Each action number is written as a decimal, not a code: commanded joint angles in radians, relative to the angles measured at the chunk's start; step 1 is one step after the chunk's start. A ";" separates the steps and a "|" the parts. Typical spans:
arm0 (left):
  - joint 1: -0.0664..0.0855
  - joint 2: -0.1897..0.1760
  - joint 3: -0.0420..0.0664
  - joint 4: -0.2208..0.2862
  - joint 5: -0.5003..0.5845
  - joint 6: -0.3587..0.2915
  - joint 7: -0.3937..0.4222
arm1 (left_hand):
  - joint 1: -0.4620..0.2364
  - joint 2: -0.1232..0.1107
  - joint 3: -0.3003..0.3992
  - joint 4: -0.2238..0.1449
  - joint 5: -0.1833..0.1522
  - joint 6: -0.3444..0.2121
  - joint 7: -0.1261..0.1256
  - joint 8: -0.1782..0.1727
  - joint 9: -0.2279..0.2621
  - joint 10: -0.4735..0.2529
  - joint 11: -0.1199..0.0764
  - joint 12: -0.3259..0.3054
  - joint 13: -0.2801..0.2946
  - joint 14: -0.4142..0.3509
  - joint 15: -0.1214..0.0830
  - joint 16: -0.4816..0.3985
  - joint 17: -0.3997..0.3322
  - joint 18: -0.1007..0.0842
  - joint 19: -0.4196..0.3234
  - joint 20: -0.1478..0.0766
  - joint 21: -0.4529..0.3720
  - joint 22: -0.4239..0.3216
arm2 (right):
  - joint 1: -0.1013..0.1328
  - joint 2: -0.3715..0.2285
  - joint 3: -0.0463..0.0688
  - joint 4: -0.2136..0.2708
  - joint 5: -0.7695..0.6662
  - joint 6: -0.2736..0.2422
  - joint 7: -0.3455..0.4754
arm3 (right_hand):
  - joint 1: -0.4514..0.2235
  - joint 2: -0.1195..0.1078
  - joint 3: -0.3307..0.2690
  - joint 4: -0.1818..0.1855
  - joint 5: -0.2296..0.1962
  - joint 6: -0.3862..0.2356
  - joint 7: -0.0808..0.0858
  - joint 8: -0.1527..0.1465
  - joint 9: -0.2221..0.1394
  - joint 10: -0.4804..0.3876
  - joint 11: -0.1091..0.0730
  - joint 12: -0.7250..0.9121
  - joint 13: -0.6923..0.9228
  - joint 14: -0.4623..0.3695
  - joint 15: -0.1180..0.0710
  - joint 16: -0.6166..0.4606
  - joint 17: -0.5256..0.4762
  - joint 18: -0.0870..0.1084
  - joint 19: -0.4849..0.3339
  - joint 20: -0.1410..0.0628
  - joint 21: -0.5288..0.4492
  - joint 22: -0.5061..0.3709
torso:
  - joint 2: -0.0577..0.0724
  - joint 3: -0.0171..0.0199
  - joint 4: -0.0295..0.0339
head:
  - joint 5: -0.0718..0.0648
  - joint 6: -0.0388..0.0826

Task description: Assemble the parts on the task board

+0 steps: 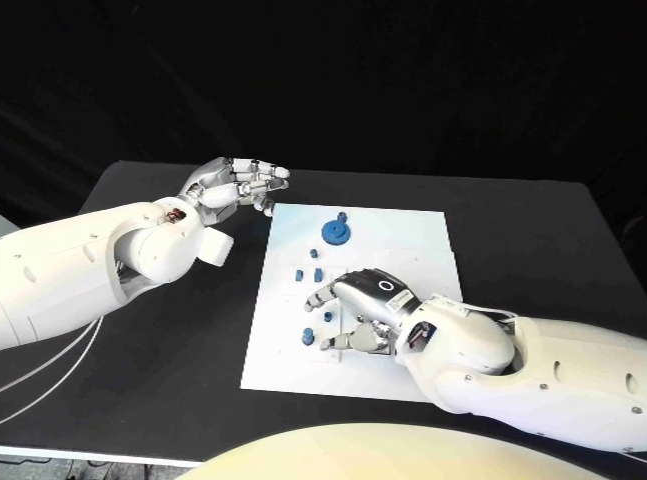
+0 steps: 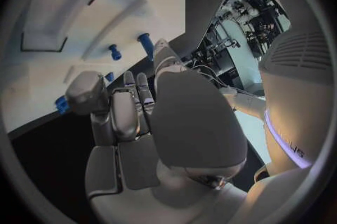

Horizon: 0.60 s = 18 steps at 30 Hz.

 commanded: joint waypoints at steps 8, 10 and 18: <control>0.000 -0.006 -0.003 0.001 0.006 0.011 0.005 | 0.002 0.010 -0.001 -0.006 0.003 -0.006 -0.004 0.004 0.001 -0.007 -0.003 0.002 -0.001 -0.002 0.001 -0.004 0.000 0.016 0.005 0.000 -0.005 -0.001 | 0.110 -0.226 0.009 0.067 0.496 -0.024 0.090 | -0.048 0.063 0.011 -0.004 0.007 0.058 0.054 0.037 0.007 0.289 -0.051 0.166 0.060 0.043 -0.040 0.057 0.112 -0.019 0.067 -0.037 0.158 0.126 | -0.006 -0.0020 -0.0064 | -0.071 0.017; 0.000 -0.007 -0.004 0.001 0.007 0.010 0.005 | 0.002 0.010 -0.001 -0.006 0.003 -0.006 -0.004 0.004 0.001 -0.007 -0.003 0.002 -0.001 -0.002 0.001 -0.004 0.000 0.016 0.005 0.000 -0.005 -0.001 | 0.122 -0.271 0.009 0.070 0.542 -0.009 0.079 | -0.072 0.060 0.007 -0.004 0.007 0.069 0.041 0.062 0.015 0.358 -0.069 0.209 0.102 0.054 -0.053 0.082 0.161 -0.030 0.083 -0.049 0.212 0.169 | -0.008 -0.0018 -0.0087 | -0.085 0.020; -0.001 -0.008 -0.009 0.001 0.009 0.011 0.006 | 0.002 0.010 -0.002 -0.006 0.003 -0.006 -0.004 0.005 0.002 -0.008 -0.003 0.003 -0.002 -0.003 0.001 -0.005 -0.002 0.016 0.005 0.000 -0.005 -0.001 | 0.135 -0.405 0.005 0.091 0.565 0.073 -0.033 | -0.201 0.098 -0.069 -0.002 0.046 0.027 0.010 0.227 0.099 0.540 -0.097 1.249 1.294 0.091 -0.075 0.182 0.371 -0.073 0.137 -0.073 0.428 0.345 | -0.010 0.0004 -0.0124 | -0.111 0.021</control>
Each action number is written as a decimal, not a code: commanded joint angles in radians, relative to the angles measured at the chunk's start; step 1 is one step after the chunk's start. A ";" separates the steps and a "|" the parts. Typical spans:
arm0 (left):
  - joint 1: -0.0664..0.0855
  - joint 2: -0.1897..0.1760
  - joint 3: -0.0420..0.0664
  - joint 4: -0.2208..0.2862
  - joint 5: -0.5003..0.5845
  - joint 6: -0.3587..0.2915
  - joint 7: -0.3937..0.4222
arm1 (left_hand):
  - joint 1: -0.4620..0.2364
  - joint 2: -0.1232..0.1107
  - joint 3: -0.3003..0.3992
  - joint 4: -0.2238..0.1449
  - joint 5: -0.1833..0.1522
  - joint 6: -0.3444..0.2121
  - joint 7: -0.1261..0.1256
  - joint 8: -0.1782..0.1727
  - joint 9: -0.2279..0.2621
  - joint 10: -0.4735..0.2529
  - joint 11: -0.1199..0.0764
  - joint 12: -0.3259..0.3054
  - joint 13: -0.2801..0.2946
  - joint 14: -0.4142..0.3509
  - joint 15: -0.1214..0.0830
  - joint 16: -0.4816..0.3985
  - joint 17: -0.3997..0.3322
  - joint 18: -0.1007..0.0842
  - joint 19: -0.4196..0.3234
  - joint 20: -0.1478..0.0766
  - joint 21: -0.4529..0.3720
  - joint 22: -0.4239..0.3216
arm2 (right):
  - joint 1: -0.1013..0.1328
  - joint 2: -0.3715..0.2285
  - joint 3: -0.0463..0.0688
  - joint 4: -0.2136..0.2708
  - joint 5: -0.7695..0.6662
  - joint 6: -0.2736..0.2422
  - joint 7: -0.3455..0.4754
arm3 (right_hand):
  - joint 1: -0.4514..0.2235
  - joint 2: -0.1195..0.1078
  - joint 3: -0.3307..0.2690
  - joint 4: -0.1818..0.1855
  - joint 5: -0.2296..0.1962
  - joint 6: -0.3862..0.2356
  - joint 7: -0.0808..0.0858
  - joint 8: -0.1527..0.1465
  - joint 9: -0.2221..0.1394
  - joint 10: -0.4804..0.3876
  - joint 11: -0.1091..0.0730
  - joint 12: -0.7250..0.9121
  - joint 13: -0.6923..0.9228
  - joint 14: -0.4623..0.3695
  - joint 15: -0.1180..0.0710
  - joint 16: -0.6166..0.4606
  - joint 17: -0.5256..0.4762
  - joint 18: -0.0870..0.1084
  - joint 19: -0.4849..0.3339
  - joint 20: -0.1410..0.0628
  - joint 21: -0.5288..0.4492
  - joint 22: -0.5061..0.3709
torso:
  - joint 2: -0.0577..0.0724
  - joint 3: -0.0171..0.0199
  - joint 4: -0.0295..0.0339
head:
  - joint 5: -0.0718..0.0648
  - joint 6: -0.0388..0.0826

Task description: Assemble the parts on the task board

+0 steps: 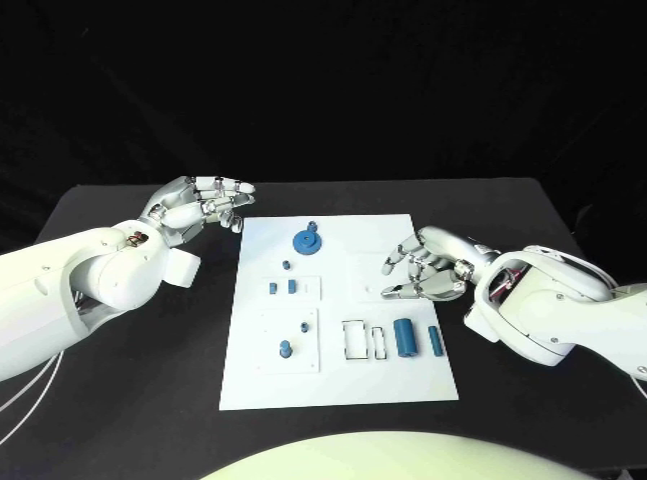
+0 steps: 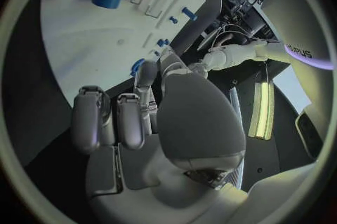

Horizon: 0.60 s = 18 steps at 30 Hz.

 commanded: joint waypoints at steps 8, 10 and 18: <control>-0.002 -0.001 -0.002 0.007 0.008 0.012 0.007 | 0.002 0.010 -0.002 -0.006 0.003 -0.006 -0.004 0.005 0.002 -0.006 -0.001 0.003 -0.002 -0.003 0.001 -0.005 -0.002 0.016 0.005 0.000 -0.005 -0.001 | -0.017 -0.083 -0.013 0.046 -0.029 0.112 -0.202 | -0.126 0.038 -0.067 0.006 0.021 -0.016 -0.018 0.137 0.079 0.145 -0.010 0.719 0.849 0.091 -0.007 0.109 0.254 -0.050 0.091 -0.008 0.200 0.234 | -0.001 -0.0004 -0.0019 | -0.024 -0.004; -0.003 -0.002 -0.002 0.008 0.008 0.012 0.008 | 0.002 0.010 -0.002 -0.006 0.003 -0.006 -0.004 0.005 0.002 -0.006 -0.001 0.003 -0.002 -0.003 0.001 -0.005 -0.002 0.016 0.005 0.000 -0.005 -0.001 | -0.028 -0.089 -0.014 0.056 -0.058 0.117 -0.233 | -0.140 0.036 -0.070 0.006 0.020 -0.015 -0.019 0.141 0.081 0.155 -0.010 0.734 0.867 0.093 -0.007 0.115 0.271 -0.054 0.096 -0.008 0.215 0.244 | -0.001 -0.0002 -0.0015 | -0.027 -0.005; -0.003 -0.004 -0.002 0.011 0.008 0.013 0.008 | 0.002 0.010 -0.002 -0.006 0.003 -0.006 -0.004 0.005 0.002 -0.006 -0.001 0.003 -0.002 -0.003 0.001 -0.005 -0.002 0.016 0.005 0.000 -0.005 -0.001 | -0.062 -0.082 -0.017 0.071 -0.111 0.131 -0.309 | -0.191 0.024 -0.080 0.007 0.024 -0.007 -0.022 0.149 0.089 0.167 -0.013 0.751 0.886 0.098 -0.009 0.124 0.299 -0.061 0.105 -0.009 0.243 0.263 | -0.001 -0.0008 -0.0007 | -0.031 -0.009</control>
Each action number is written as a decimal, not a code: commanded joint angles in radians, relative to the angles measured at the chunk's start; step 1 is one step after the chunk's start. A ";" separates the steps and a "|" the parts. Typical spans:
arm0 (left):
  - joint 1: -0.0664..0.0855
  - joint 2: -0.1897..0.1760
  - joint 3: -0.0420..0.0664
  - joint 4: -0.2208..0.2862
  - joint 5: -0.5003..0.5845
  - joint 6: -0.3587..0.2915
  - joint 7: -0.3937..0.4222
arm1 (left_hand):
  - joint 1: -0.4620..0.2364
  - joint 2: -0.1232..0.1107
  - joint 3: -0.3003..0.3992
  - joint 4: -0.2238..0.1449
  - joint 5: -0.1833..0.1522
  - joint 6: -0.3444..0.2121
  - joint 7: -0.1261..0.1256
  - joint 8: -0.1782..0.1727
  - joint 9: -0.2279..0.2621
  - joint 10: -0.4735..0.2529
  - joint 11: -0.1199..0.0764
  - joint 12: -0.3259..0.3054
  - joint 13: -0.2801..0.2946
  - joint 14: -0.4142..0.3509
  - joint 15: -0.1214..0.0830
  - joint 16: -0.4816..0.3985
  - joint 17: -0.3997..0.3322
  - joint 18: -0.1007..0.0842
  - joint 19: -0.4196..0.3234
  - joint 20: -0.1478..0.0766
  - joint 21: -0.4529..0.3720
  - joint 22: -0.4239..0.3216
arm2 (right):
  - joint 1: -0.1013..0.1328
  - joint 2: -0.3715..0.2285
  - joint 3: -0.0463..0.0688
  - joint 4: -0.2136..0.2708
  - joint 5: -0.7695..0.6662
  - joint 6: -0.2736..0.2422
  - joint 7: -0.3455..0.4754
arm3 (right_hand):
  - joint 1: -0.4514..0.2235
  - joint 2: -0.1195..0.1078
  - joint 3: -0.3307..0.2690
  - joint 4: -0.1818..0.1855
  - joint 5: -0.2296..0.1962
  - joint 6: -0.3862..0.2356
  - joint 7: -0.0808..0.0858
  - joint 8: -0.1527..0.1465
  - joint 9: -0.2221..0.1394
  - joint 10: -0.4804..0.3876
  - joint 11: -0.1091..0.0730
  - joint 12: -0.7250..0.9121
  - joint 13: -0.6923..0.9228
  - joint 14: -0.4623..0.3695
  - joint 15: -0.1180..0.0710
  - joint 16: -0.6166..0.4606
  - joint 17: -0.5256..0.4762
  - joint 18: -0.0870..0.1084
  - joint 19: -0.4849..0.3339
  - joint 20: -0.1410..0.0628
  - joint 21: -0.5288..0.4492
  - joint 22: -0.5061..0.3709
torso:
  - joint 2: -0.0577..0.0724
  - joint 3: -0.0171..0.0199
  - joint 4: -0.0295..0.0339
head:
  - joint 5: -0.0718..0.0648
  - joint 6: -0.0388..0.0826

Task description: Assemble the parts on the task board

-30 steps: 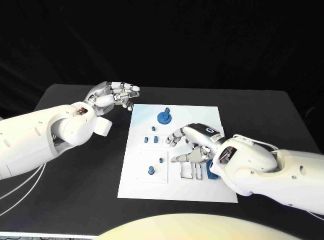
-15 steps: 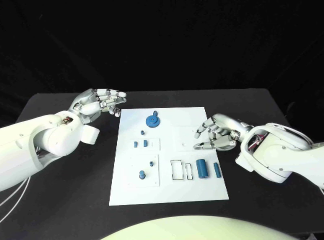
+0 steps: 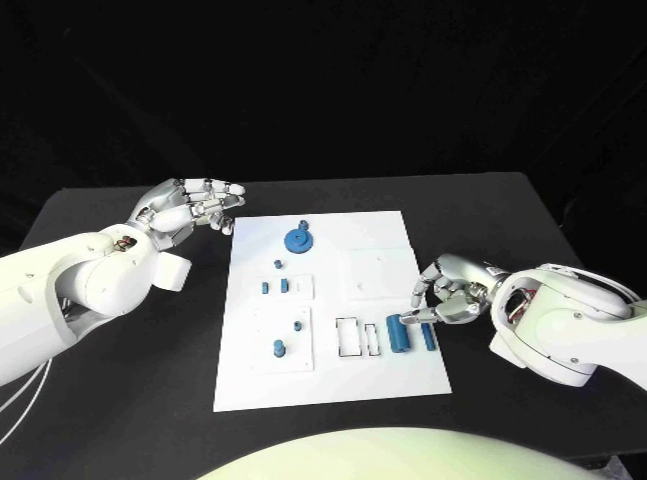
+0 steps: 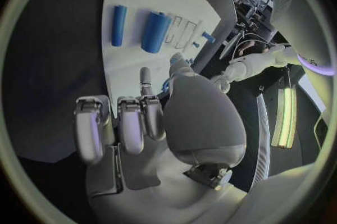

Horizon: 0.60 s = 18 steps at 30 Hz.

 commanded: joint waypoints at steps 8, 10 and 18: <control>0.000 -0.002 0.001 0.005 0.007 0.013 0.008 | 0.002 0.010 -0.002 -0.006 0.003 -0.006 -0.004 0.005 0.001 -0.004 0.001 0.003 -0.002 -0.003 0.001 -0.005 -0.002 0.016 0.005 0.000 -0.005 -0.001 | -0.037 0.036 -0.001 -0.006 -0.072 0.045 -0.098 | -0.081 -0.006 -0.022 0.001 0.000 0.006 -0.012 0.021 0.014 0.089 -0.008 0.058 0.245 0.099 -0.010 0.019 0.237 -0.014 0.105 -0.010 0.034 0.263 | 0.001 0.0004 0.0013 | 0.000 -0.006; 0.000 -0.002 0.001 0.006 0.007 0.013 0.008 | 0.002 0.010 -0.002 -0.006 0.003 -0.006 -0.004 0.005 0.001 -0.004 0.001 0.003 -0.002 -0.003 0.001 -0.005 -0.002 0.016 0.005 0.000 -0.005 -0.001 | -0.044 0.044 -0.001 -0.011 -0.076 0.049 -0.104 | -0.090 -0.006 -0.023 0.001 0.000 0.007 -0.013 0.022 0.015 0.089 -0.008 0.057 0.245 0.100 -0.010 0.019 0.239 -0.014 0.105 -0.010 0.034 0.263 | 0.001 0.0006 0.0014 | 0.001 -0.007; 0.000 -0.004 0.001 0.006 0.007 0.014 0.007 | 0.000 0.010 -0.002 -0.006 0.003 -0.007 -0.004 0.006 0.001 -0.005 0.001 0.005 -0.002 -0.003 0.001 -0.005 -0.002 0.016 0.006 0.000 -0.005 -0.002 | -0.069 0.083 -0.002 -0.032 -0.089 0.059 -0.118 | -0.111 -0.001 -0.035 0.001 0.010 0.014 -0.015 0.026 0.018 0.085 -0.010 0.052 0.240 0.100 -0.012 0.019 0.239 -0.014 0.105 -0.011 0.034 0.263 | 0.001 0.0010 0.0003 | 0.005 -0.010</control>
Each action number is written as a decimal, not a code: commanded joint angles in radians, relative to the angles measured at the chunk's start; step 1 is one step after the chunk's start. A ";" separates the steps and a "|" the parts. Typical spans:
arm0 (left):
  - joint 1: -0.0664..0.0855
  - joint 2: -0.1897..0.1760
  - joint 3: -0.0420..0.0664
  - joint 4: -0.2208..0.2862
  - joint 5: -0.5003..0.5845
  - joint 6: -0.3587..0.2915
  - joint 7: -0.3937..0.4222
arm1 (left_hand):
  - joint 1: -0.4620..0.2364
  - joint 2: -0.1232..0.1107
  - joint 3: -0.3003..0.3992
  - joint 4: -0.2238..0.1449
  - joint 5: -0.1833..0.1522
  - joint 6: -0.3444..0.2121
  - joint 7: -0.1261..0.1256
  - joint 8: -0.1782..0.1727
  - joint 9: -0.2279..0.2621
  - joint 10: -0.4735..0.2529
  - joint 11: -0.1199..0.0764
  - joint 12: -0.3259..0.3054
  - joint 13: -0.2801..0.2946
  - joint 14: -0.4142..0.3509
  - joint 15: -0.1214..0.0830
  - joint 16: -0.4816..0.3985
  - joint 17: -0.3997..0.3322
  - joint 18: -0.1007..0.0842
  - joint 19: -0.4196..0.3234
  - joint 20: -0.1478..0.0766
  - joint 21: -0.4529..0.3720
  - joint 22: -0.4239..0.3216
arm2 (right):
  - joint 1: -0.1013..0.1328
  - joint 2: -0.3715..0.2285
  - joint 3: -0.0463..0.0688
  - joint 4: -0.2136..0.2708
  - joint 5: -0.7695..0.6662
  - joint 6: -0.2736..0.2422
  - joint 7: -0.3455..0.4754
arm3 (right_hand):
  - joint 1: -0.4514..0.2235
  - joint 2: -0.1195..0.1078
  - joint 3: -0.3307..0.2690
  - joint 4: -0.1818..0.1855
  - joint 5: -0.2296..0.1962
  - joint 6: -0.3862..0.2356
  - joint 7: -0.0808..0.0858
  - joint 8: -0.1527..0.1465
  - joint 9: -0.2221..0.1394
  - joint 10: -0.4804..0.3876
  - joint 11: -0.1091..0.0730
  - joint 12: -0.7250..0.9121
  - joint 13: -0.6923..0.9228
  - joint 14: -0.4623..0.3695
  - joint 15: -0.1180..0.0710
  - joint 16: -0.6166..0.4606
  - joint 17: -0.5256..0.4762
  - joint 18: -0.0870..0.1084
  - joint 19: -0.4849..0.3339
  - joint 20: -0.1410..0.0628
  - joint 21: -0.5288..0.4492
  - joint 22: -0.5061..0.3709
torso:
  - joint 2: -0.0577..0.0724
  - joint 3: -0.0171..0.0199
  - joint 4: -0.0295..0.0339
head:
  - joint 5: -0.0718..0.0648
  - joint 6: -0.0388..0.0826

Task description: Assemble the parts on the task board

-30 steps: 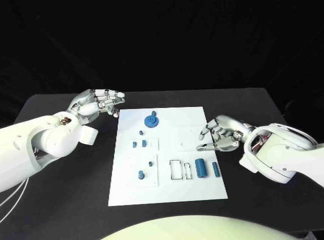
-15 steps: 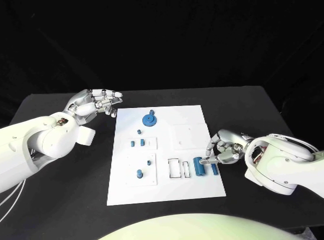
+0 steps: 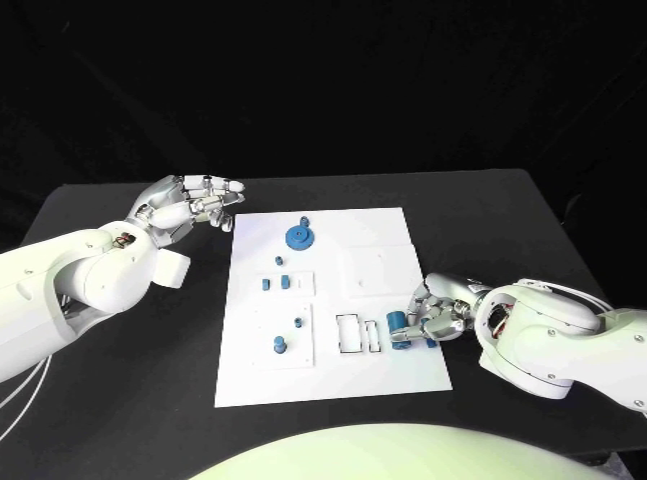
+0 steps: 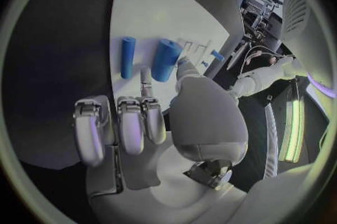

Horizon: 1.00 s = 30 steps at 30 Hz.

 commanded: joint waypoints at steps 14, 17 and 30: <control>0.000 -0.002 0.001 0.005 0.007 0.020 0.002 | -0.001 0.010 -0.002 -0.005 0.003 -0.005 -0.002 0.007 0.002 -0.005 0.001 0.005 -0.002 -0.003 0.001 -0.004 0.000 0.016 0.006 0.000 -0.005 -0.002 | -0.029 0.055 0.000 -0.037 -0.048 0.000 -0.071 | 0.066 0.104 -0.001 -0.007 0.106 0.027 -0.018 0.015 0.008 0.087 -0.017 -0.009 0.239 0.100 -0.013 0.005 0.243 -0.014 0.108 -0.014 0.003 0.263 | -0.001 -0.0008 -0.0001 | 0.002 -0.004; 0.000 -0.002 0.001 0.005 0.007 0.021 0.001 | -0.001 0.011 -0.002 -0.005 0.004 -0.005 -0.002 0.007 0.002 -0.005 0.001 0.006 -0.002 -0.002 0.001 -0.004 0.000 0.016 0.006 0.000 -0.005 -0.002 | -0.029 0.053 0.000 -0.034 -0.028 -0.032 -0.072 | 0.090 0.117 0.008 -0.006 0.147 0.043 -0.024 0.022 0.010 0.088 -0.023 -0.009 0.239 0.101 -0.018 0.006 0.248 -0.014 0.108 -0.017 0.003 0.263 | -0.001 -0.0006 -0.0004 | 0.003 -0.003; 0.000 0.001 0.000 0.002 0.007 0.023 -0.002 | -0.001 0.012 -0.002 -0.005 0.004 -0.005 -0.002 0.008 0.002 -0.006 0.001 0.007 -0.002 -0.002 0.001 -0.004 0.000 0.016 0.006 0.000 -0.005 -0.002 | 0.009 0.016 0.001 0.028 0.204 -0.128 -0.042 | 0.102 0.137 0.024 -0.005 0.210 0.063 -0.035 0.029 0.013 0.083 -0.033 -0.020 0.232 0.104 -0.026 0.011 0.263 -0.014 0.108 -0.024 0.003 0.263 | -0.001 0.0001 -0.0008 | 0.005 0.005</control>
